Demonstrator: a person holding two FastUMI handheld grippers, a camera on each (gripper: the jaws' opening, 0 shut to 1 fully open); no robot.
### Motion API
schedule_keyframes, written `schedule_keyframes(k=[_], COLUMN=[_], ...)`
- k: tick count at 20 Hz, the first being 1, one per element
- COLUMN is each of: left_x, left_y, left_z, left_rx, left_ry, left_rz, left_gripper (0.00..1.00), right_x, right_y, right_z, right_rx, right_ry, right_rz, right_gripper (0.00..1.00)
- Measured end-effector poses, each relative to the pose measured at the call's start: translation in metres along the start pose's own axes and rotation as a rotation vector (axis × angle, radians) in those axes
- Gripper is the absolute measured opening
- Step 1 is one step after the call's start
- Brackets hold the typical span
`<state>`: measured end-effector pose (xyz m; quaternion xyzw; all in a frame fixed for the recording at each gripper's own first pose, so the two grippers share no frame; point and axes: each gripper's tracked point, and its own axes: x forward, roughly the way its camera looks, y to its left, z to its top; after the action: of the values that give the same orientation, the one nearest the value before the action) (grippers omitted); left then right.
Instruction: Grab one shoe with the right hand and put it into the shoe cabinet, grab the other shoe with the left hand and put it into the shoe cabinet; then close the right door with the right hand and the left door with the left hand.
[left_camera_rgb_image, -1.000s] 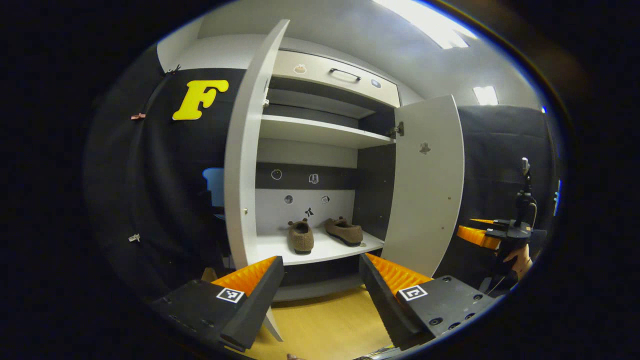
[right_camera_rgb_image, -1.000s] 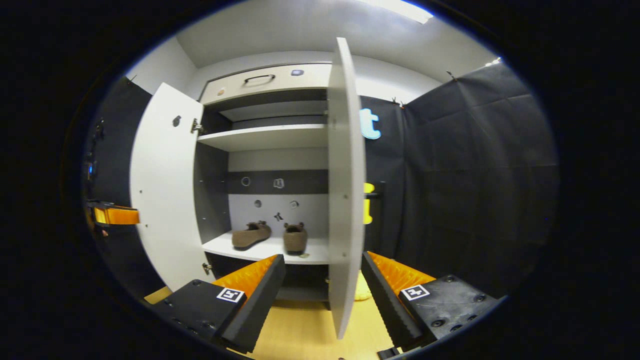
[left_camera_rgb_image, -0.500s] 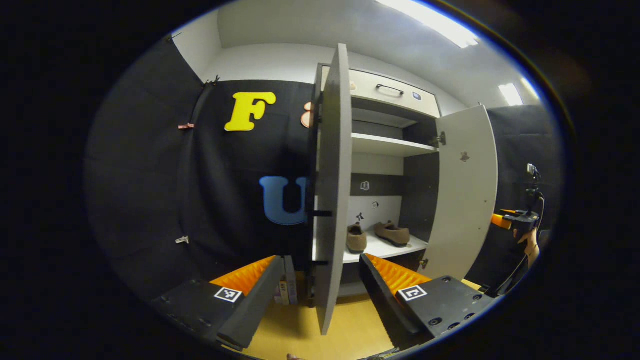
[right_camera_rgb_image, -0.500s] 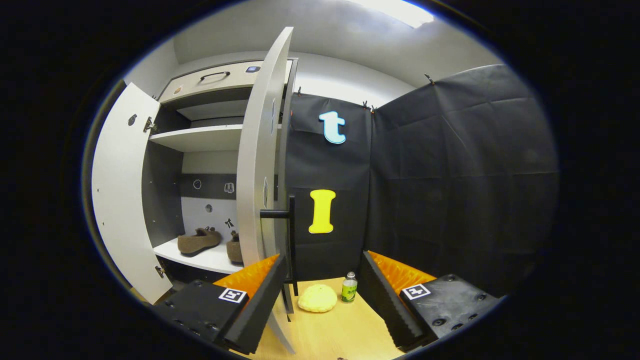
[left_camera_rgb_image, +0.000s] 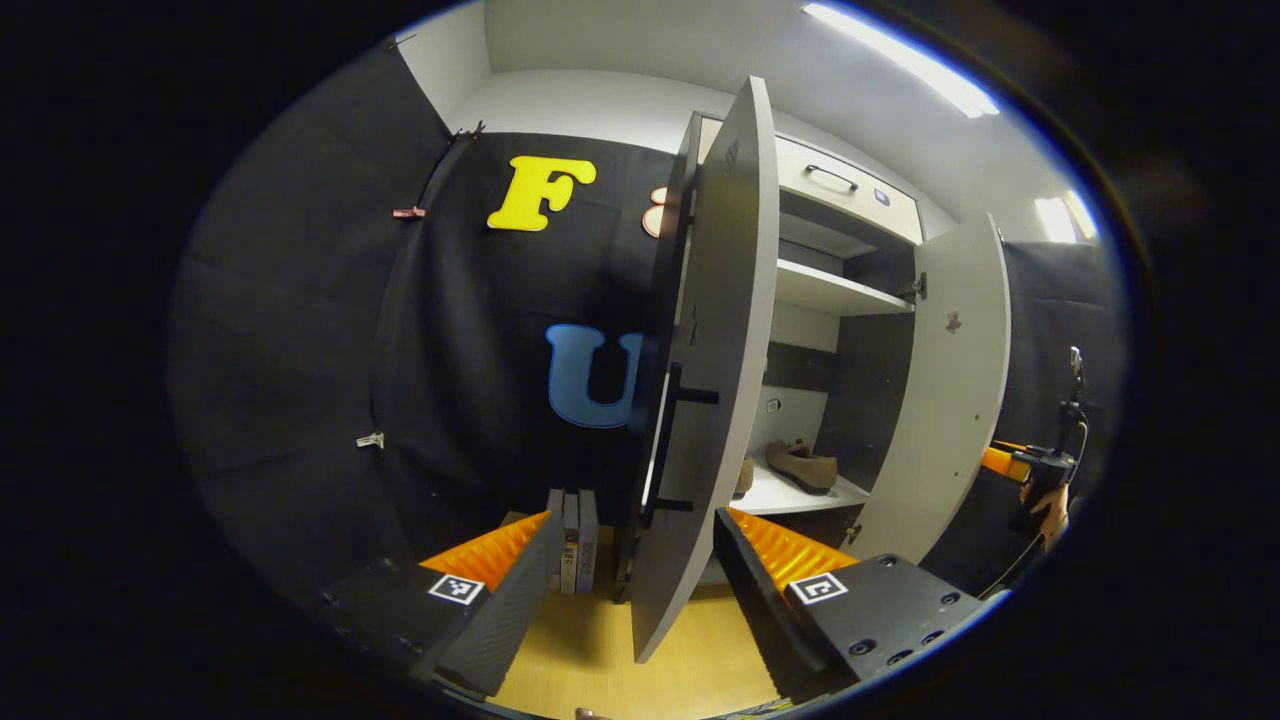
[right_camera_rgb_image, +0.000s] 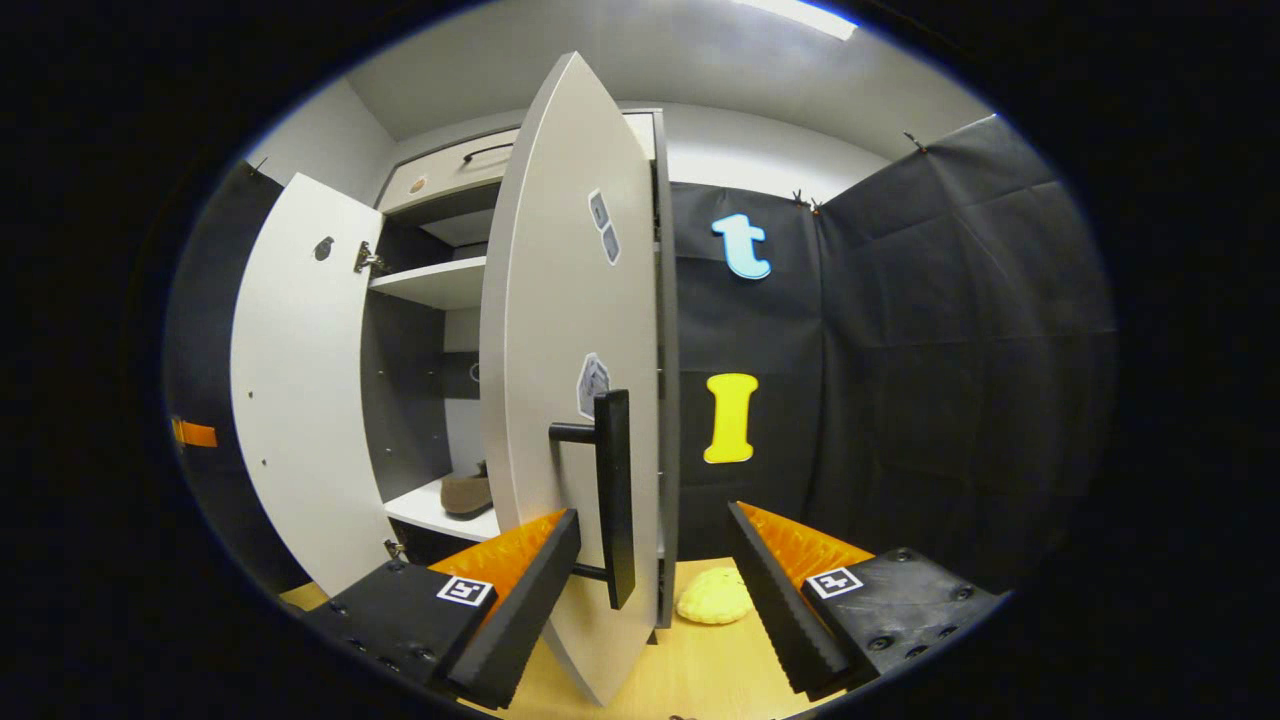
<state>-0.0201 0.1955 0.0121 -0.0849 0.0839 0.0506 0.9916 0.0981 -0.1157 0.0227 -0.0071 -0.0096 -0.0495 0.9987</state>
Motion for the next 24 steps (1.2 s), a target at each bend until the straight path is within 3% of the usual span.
schedule_keyframes(k=[5,6,8,12,17,24], left_x=[-0.002,-0.005,-0.012,0.002,0.036,0.071], left_y=[0.006,0.008,0.012,0.015,0.018,0.004], left_z=[-0.005,-0.006,-0.008,-0.006,-0.002,0.001], left_rx=[0.042,0.047,0.048,0.045,0.013,0.056], left_ry=[0.018,0.020,0.019,0.002,-0.022,-0.028], left_rz=[0.047,0.056,0.064,0.060,0.029,-0.029], left_gripper=[0.95,0.95,0.95,0.95,0.95,0.95], right_x=[0.029,0.036,0.049,0.081,0.097,0.067], right_y=[0.044,0.057,0.083,0.112,0.120,0.107], right_z=[0.002,0.001,0.001,-0.002,-0.008,-0.004], right_rx=[-0.028,-0.015,-0.003,-0.081,-0.048,-0.086], right_ry=[-0.025,-0.022,-0.032,-0.051,-0.033,-0.048], right_rz=[0.073,0.096,0.145,0.147,0.143,0.130], right_gripper=[0.96,1.00,0.96,0.96,0.96,0.98])
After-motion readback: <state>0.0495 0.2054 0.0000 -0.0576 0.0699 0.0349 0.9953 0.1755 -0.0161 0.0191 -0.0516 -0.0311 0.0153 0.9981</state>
